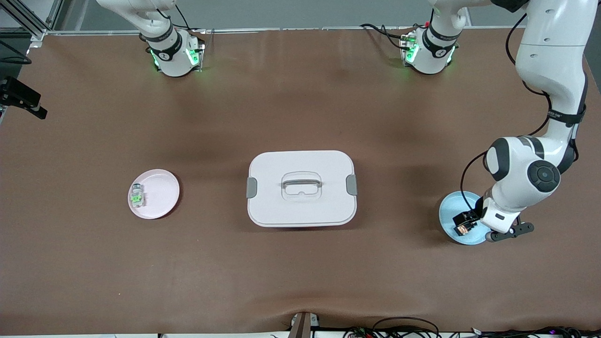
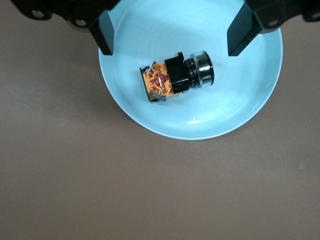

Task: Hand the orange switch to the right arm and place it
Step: 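Lower the left gripper and grasp the orange switch on the plate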

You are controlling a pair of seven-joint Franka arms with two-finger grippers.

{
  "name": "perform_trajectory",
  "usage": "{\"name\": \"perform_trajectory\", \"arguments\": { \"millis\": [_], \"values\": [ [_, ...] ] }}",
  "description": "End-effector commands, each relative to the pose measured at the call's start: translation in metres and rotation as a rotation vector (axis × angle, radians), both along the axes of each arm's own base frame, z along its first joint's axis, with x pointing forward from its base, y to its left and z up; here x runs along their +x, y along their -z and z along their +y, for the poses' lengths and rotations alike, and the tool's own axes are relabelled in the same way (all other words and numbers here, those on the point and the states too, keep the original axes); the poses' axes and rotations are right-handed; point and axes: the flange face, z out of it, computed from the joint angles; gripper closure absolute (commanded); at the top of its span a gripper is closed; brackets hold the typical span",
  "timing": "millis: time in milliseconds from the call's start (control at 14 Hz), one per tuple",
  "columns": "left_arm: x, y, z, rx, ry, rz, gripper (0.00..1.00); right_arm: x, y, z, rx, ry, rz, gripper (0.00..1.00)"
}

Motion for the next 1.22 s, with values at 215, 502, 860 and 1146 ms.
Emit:
{"name": "perform_trajectory", "arguments": {
  "millis": [215, 502, 860, 1146],
  "values": [
    [0.011, 0.033, 0.018, -0.01, -0.054, -0.093, 0.0, -0.006, -0.005, -0.003, -0.014, -0.009, -0.012, 0.0],
    [0.009, 0.037, 0.019, -0.016, -0.1, -0.086, 0.0, -0.006, -0.005, -0.002, -0.014, -0.01, -0.012, 0.0],
    [0.004, 0.043, 0.021, -0.02, -0.111, -0.072, 0.02, -0.004, -0.009, 0.007, -0.015, -0.027, -0.032, 0.0],
    [0.002, 0.045, 0.013, -0.031, -0.162, -0.066, 0.67, -0.003, -0.009, 0.007, -0.014, -0.027, -0.035, 0.0]
  ]
}}
